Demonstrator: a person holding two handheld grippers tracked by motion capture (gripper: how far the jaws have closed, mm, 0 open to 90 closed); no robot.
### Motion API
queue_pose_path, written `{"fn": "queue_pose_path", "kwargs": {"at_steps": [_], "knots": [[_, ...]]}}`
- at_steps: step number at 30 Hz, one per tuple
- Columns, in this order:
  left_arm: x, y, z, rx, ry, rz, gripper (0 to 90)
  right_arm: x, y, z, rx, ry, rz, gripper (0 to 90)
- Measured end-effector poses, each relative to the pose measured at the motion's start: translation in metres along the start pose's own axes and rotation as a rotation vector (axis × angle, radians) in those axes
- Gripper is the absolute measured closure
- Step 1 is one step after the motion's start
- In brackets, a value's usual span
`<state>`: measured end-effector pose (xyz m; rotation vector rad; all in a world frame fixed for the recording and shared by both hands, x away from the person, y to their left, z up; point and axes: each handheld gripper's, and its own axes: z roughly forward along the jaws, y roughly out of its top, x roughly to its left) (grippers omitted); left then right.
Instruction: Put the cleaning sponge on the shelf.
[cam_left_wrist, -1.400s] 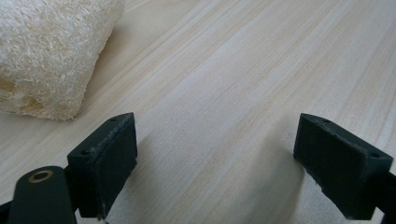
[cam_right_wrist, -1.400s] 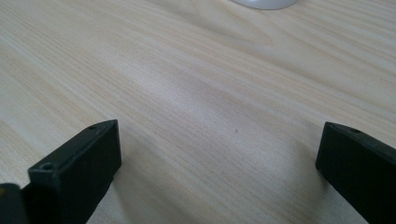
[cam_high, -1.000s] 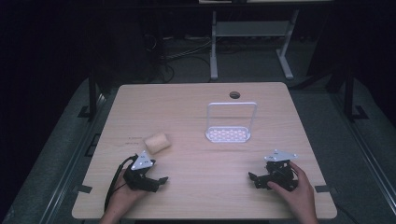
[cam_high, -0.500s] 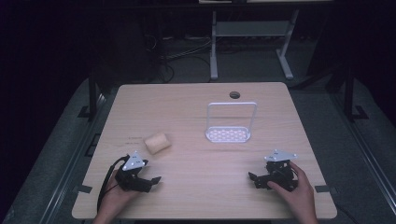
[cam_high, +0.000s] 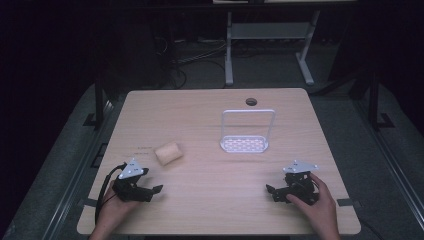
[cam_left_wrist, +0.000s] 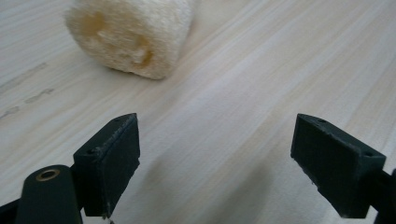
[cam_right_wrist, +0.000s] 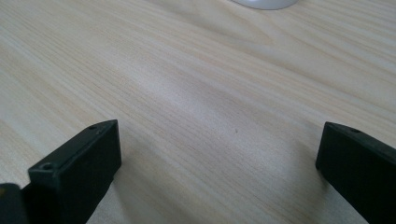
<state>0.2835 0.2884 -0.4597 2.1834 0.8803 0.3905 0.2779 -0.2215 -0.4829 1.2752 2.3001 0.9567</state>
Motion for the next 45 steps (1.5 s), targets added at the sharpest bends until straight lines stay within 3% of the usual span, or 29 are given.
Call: {"fn": "queue_pose_path", "kwargs": {"at_steps": [6,45], "knots": [[0.003,0.003,0.0,0.023,0.013,0.023,15.2,0.0,0.0,0.0,0.0,0.0,0.0,0.0],[0.035,0.046,0.001,0.033,0.013,0.044,15.0,0.0,0.0,0.0,-0.002,0.0,-0.001,0.0]]}}
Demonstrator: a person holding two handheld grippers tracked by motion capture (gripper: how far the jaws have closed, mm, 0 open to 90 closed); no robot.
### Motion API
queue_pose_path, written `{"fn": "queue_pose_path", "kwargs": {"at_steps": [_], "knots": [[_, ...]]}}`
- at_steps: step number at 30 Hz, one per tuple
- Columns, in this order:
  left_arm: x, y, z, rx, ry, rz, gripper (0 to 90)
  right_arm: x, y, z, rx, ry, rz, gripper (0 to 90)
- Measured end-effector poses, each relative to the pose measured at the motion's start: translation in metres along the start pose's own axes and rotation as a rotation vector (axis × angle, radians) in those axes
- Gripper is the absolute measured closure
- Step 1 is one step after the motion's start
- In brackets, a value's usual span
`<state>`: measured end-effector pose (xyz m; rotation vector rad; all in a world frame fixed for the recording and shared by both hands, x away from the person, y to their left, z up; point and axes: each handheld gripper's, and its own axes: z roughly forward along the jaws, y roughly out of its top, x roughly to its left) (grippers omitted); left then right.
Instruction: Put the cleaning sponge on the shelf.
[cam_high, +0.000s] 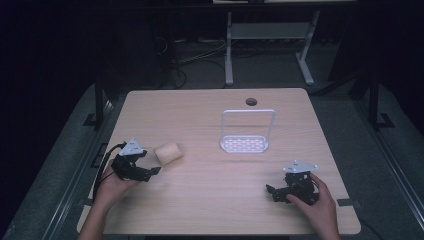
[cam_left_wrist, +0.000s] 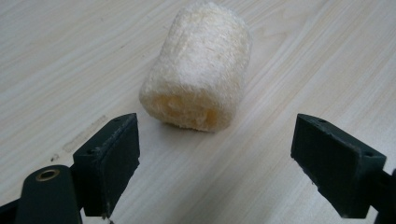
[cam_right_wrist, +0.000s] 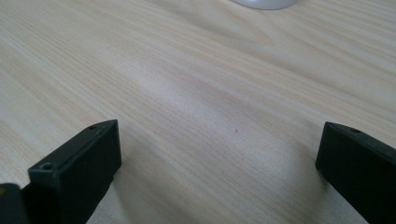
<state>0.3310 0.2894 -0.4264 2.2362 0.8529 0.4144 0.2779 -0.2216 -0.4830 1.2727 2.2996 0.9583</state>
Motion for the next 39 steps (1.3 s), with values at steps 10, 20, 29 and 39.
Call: {"fn": "queue_pose_path", "kwargs": {"at_steps": [10,20,29,39], "knots": [[0.007,0.011,0.002,0.008,-0.015,0.005,14.9,0.0,0.0,0.0,0.0,0.0,0.0,0.0],[0.012,0.023,0.004,0.006,-0.029,0.011,14.7,0.0,0.0,0.0,0.0,0.0,0.0,0.0],[0.012,0.034,0.012,0.012,-0.047,0.025,14.0,0.0,0.0,0.0,0.0,0.0,0.0,0.0],[0.012,0.048,0.025,0.031,-0.057,0.047,14.0,0.0,0.0,0.0,0.0,0.0,0.0,0.0]]}}
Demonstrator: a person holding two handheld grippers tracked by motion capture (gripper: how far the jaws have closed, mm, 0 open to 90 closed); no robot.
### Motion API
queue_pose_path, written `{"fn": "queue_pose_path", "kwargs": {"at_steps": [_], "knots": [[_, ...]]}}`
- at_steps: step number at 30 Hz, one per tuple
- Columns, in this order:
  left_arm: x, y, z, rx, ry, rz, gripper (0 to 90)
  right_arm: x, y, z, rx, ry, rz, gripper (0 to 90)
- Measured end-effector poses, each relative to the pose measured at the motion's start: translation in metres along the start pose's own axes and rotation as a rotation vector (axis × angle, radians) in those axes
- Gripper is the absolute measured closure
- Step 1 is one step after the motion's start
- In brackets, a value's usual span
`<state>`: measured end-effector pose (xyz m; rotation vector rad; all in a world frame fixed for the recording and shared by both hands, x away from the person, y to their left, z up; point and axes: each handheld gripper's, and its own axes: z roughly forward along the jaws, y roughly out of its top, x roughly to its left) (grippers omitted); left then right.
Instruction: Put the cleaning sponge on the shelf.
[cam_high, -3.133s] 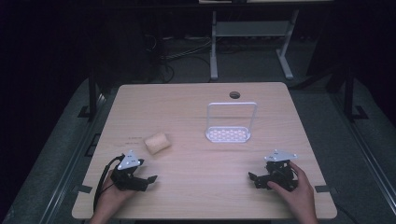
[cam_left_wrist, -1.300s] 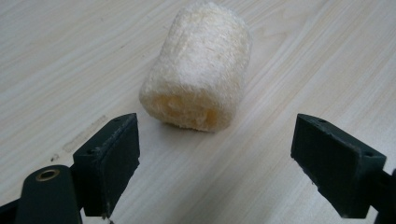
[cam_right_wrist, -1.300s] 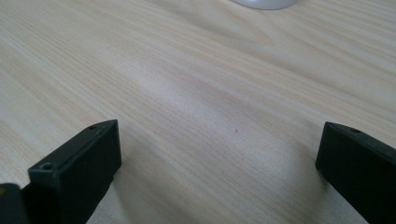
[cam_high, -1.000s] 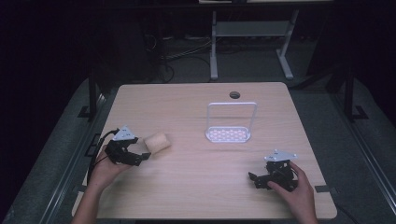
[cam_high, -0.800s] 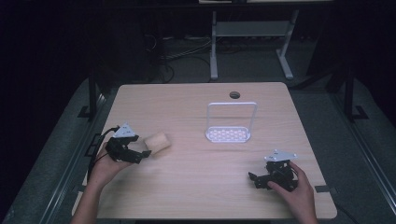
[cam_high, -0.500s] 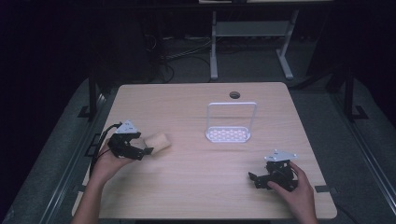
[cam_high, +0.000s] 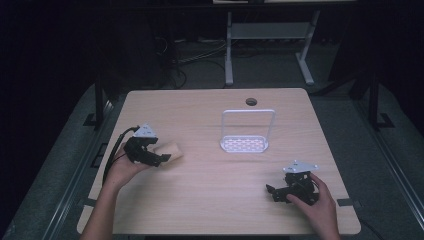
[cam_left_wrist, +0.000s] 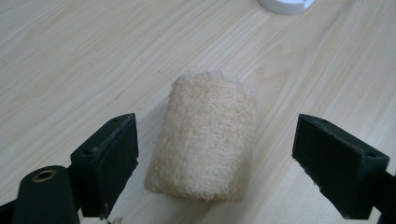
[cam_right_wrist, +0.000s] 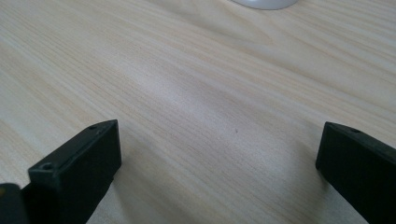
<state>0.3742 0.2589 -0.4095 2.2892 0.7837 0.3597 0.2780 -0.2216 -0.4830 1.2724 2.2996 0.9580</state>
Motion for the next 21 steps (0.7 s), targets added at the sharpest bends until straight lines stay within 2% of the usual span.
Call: {"fn": "queue_pose_path", "kwargs": {"at_steps": [3,10,14,19,21], "knots": [[0.0,0.003,0.005,-0.007,-0.019,-0.002,14.0,0.0,0.0,0.0,0.0,0.0,0.0,0.0],[0.0,0.005,0.018,0.028,-0.025,0.011,14.0,0.0,0.0,0.0,0.0,0.0,0.0,0.0],[0.001,0.006,0.022,0.039,-0.014,0.015,14.0,0.0,0.0,0.0,0.0,0.0,0.0,0.0],[0.001,0.004,0.034,0.085,-0.003,0.041,14.0,0.0,0.0,0.0,0.0,0.0,0.0,0.0],[-0.001,0.003,0.038,0.094,-0.002,0.037,14.0,0.0,0.0,0.0,0.0,0.0,0.0,0.0]]}}
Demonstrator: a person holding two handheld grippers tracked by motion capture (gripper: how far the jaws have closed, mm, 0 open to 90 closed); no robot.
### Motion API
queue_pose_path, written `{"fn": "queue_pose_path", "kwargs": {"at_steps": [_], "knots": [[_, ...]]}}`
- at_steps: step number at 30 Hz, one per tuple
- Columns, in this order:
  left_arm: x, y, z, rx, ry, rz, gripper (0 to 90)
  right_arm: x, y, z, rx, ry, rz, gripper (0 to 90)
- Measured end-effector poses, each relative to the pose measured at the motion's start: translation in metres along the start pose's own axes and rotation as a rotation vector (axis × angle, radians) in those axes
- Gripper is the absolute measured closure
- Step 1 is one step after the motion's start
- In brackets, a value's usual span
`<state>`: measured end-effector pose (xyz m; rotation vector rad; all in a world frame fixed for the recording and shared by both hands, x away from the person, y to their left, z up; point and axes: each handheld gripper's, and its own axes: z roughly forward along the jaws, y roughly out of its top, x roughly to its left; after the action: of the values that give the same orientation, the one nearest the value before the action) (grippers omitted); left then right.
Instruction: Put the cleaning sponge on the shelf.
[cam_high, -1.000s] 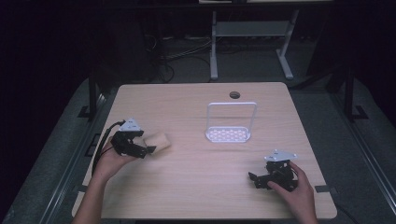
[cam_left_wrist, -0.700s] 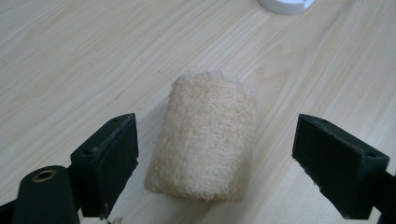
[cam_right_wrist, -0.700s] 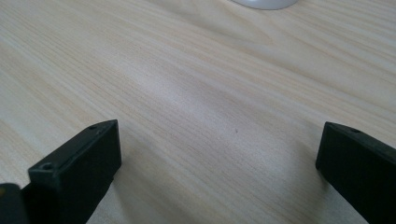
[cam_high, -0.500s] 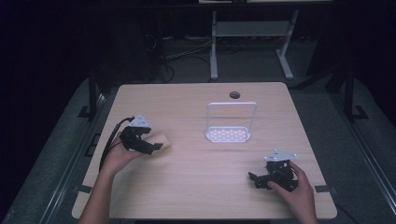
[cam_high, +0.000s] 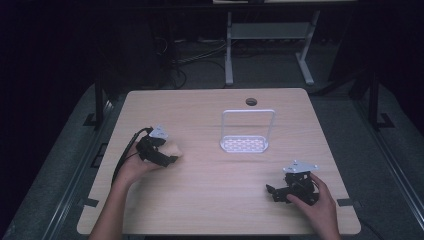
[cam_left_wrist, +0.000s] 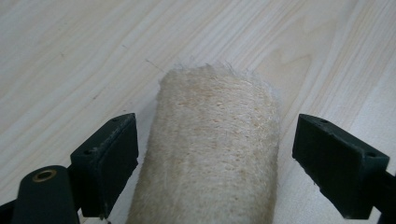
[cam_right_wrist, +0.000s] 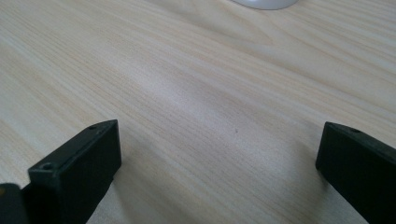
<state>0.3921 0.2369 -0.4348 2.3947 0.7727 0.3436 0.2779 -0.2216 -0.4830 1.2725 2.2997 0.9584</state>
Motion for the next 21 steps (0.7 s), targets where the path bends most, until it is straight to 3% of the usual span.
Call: {"fn": "queue_pose_path", "kwargs": {"at_steps": [8,21], "knots": [[-0.001,-0.001,0.011,0.026,0.002,0.011,14.0,0.0,0.0,0.0,0.0,0.0,0.0,0.0],[0.004,-0.004,0.013,0.029,0.007,-0.018,15.9,0.0,0.0,0.0,0.0,0.0,0.0,0.0]]}}
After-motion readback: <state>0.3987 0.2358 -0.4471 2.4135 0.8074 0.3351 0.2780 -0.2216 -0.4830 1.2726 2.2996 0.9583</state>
